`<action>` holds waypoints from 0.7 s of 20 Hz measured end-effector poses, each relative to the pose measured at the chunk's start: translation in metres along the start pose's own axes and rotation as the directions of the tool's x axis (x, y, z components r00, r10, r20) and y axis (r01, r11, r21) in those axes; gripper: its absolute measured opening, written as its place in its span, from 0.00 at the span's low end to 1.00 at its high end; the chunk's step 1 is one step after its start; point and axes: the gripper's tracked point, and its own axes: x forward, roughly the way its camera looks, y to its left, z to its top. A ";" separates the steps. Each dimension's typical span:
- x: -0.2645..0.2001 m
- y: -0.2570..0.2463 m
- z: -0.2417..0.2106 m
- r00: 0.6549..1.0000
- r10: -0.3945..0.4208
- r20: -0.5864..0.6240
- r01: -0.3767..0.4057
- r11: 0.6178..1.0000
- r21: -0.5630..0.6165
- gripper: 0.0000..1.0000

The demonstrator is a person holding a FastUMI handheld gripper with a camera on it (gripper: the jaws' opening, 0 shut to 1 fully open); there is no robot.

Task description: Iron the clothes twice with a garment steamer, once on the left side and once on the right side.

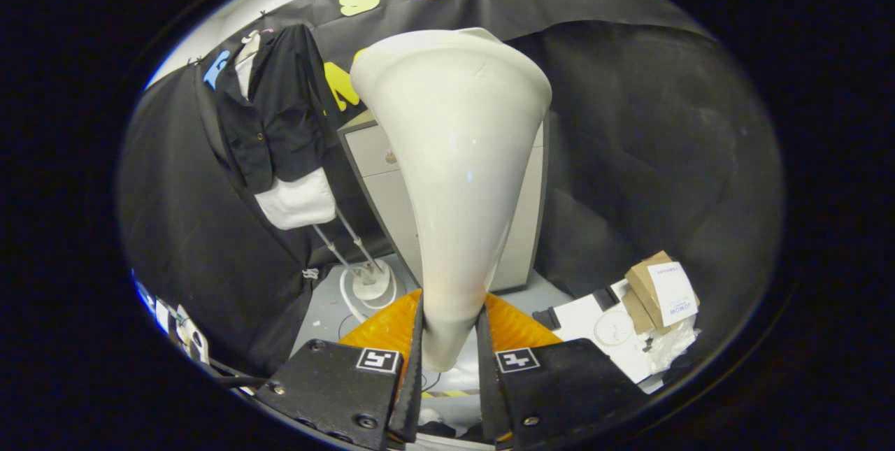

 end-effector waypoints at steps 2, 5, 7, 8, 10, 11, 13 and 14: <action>-0.002 0.002 0.000 1.000 -0.002 0.004 0.002 1.000 0.002 0.37; -0.003 0.003 0.000 1.000 -0.006 0.011 0.006 1.000 -0.001 0.37; -0.003 0.003 0.001 1.000 -0.011 0.018 0.011 1.000 0.002 0.37; -0.004 0.004 0.001 1.000 -0.014 0.022 0.014 1.000 0.003 0.37; -0.004 0.004 0.001 1.000 -0.016 0.021 0.016 1.000 0.007 0.37; -0.004 0.005 0.000 1.000 -0.020 0.022 0.019 1.000 0.005 0.37; -0.005 0.005 0.000 0.999 -0.023 0.021 0.023 1.000 0.004 0.37; -0.005 0.006 -0.001 1.000 -0.024 0.019 0.024 1.000 0.003 0.37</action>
